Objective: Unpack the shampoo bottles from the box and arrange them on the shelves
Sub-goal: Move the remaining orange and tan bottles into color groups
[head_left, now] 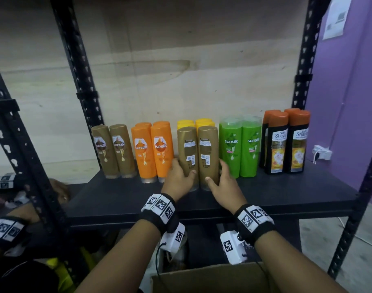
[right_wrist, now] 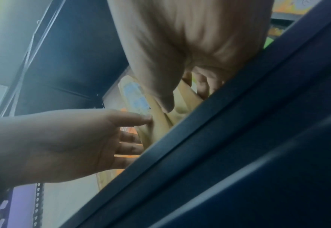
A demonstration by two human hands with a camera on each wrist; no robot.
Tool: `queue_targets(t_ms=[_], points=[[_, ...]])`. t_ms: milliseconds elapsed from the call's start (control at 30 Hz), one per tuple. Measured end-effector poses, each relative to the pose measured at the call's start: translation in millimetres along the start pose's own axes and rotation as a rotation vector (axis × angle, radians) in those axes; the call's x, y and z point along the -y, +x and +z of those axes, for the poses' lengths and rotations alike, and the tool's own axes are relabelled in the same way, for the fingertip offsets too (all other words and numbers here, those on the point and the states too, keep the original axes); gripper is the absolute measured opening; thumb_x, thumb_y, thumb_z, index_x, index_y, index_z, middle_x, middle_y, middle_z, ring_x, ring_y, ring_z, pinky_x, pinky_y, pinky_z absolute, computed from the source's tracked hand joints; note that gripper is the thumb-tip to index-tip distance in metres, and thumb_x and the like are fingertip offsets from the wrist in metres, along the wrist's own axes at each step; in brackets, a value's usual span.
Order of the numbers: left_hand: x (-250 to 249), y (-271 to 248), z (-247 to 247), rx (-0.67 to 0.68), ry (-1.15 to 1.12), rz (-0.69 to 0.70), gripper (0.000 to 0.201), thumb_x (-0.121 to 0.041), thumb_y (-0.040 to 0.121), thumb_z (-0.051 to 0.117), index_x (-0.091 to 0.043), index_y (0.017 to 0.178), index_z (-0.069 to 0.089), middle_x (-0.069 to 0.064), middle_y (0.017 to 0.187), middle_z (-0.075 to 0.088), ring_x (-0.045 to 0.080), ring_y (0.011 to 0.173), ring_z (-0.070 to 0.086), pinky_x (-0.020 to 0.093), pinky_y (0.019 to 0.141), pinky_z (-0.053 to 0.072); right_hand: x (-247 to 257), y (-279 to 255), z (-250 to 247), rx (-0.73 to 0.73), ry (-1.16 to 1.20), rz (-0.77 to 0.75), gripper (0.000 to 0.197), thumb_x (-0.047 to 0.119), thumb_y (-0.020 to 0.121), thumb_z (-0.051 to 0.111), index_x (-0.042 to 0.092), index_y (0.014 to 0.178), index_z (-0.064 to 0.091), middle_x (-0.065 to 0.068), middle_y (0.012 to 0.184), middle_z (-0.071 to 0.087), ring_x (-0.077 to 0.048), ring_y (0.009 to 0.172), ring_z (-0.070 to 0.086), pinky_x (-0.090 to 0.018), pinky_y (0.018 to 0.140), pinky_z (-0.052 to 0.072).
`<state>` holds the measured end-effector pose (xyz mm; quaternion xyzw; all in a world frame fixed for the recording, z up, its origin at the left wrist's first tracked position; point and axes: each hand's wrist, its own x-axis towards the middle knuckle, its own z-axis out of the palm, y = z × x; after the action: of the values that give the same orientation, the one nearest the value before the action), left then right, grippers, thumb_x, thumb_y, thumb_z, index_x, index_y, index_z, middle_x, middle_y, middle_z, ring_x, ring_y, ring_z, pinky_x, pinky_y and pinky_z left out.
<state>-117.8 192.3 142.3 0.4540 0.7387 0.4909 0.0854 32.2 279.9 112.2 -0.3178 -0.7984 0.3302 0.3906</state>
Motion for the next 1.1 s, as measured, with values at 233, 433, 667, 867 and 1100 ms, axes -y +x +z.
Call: queue_targets(t_ms=[233, 433, 667, 867, 1100], points=[[11.2, -4.8, 6.4, -0.045, 0.027, 0.065, 0.06, -0.027, 0.098, 0.068, -0.015, 0.146, 0.035, 0.009, 0.147, 0.05, 0.026, 0.136, 0.048, 0.046, 0.114, 0.041, -4.1, 2.6, 7.3, -0.04, -0.064, 0.002, 0.056, 0.028, 0.099, 0.063, 0.01, 0.145, 0.036, -0.012, 0.146, 0.048, -0.03, 0.125, 0.055, -0.037, 0.097, 0.047], [22.0, -12.3, 8.3, -0.06, 0.06, 0.088, 0.054, -0.036, 0.099, 0.066, -0.019, 0.144, 0.042, 0.006, 0.143, 0.046, 0.023, 0.13, 0.05, 0.032, 0.102, 0.039, -5.6, -9.3, 2.6, -0.046, -0.079, -0.05, 0.058, 0.03, 0.099, 0.062, 0.01, 0.147, 0.035, -0.011, 0.145, 0.047, -0.028, 0.126, 0.053, -0.035, 0.098, 0.045], [28.9, -21.1, 5.9, -0.102, 0.063, 0.14, 0.055, -0.044, 0.096, 0.067, -0.023, 0.14, 0.042, -0.001, 0.139, 0.049, 0.005, 0.113, 0.044, 0.03, 0.095, 0.04, -9.3, -25.5, -8.0, -0.062, -0.068, -0.071, 0.054, 0.031, 0.1, 0.06, 0.015, 0.146, 0.035, -0.005, 0.144, 0.047, -0.021, 0.125, 0.051, -0.026, 0.094, 0.039], [30.5, -25.3, 4.9, -0.107, 0.011, 0.143, 0.053, -0.052, 0.088, 0.068, -0.031, 0.129, 0.043, -0.008, 0.129, 0.052, 0.009, 0.112, 0.054, 0.031, 0.09, 0.047, -7.7, -30.1, -14.3, -0.068, -0.023, -0.036, 0.053, 0.032, 0.095, 0.066, 0.016, 0.138, 0.04, -0.003, 0.136, 0.052, -0.016, 0.118, 0.053, -0.028, 0.093, 0.043], [15.1, -13.2, -0.7, 0.027, -0.336, 0.035, 0.051, -0.047, 0.09, 0.075, -0.036, 0.129, 0.043, -0.019, 0.123, 0.06, 0.006, 0.118, 0.06, 0.032, 0.099, 0.05, -7.6, -8.1, -20.7, 0.089, 0.417, 0.113, 0.074, 0.058, 0.079, 0.076, 0.044, 0.136, 0.031, 0.012, 0.131, 0.063, 0.004, 0.108, 0.065, -0.023, 0.09, 0.051]])
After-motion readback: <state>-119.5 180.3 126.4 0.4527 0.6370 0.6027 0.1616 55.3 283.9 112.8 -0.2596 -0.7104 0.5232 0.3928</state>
